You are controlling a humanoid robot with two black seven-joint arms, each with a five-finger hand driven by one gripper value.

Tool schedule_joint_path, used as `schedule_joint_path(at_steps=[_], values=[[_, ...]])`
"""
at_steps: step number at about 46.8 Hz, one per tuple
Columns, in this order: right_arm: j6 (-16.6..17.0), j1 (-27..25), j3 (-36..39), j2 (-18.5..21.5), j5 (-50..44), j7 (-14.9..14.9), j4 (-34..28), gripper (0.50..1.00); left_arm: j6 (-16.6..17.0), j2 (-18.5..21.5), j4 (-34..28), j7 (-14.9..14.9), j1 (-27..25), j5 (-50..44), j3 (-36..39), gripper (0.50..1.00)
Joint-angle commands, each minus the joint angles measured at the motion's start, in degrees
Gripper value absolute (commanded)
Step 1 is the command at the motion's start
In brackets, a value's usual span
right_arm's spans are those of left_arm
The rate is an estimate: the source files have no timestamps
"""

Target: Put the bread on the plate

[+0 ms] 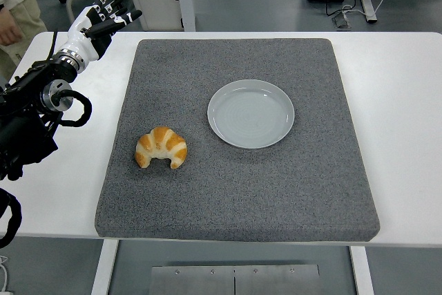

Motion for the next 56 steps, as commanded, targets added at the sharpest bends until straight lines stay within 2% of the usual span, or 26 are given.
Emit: schedule_joint_path(at_steps=[1, 8, 12, 20, 30, 34, 43, 49, 56], values=[[0.0, 0.0, 0.0, 0.0, 0.0, 0.0, 0.0, 1.0, -0.3, 0.2, -0.1, -0.2, 0.0, 0.0, 0.0, 0.977], [0.0, 0.0, 0.0, 0.0, 0.0, 0.0, 0.0, 1.0, -1.0, 0.7, -0.3, -0.4, -0.1, 0.1, 0.3, 0.977], [0.0, 0.0, 0.0, 0.0, 0.0, 0.0, 0.0, 1.0, -1.0, 2.4, -2.4, -0.3, -0.1, 0.1, 0.8, 0.977], [0.0, 0.0, 0.0, 0.0, 0.0, 0.0, 0.0, 1.0, -0.1, 8.3, -14.0, -0.4, 1.0, 0.1, 0.9, 0.978], [0.0, 0.0, 0.0, 0.0, 0.0, 0.1, 0.0, 1.0, 4.9, 14.6, -27.1, -0.4, 3.2, 0.3, 1.0, 0.977], [0.0, 0.0, 0.0, 0.0, 0.0, 0.1, 0.0, 1.0, 5.9, 17.2, -32.2, -0.4, 4.2, 0.7, 1.0, 0.978], [0.0, 0.0, 0.0, 0.0, 0.0, 0.0, 0.0, 1.0, 6.3, 23.6, -44.8, -0.3, 5.0, 1.2, 1.9, 0.977], [0.0, -0.1, 0.0, 0.0, 0.0, 0.0, 0.0, 1.0, 6.3, 27.1, -50.8, -0.3, 4.9, 1.5, 2.4, 0.978], [0.0, 0.0, 0.0, 0.0, 0.0, 0.1, 0.0, 1.0, 6.4, 31.1, -56.3, -0.2, 5.0, 9.1, 2.6, 0.977]])
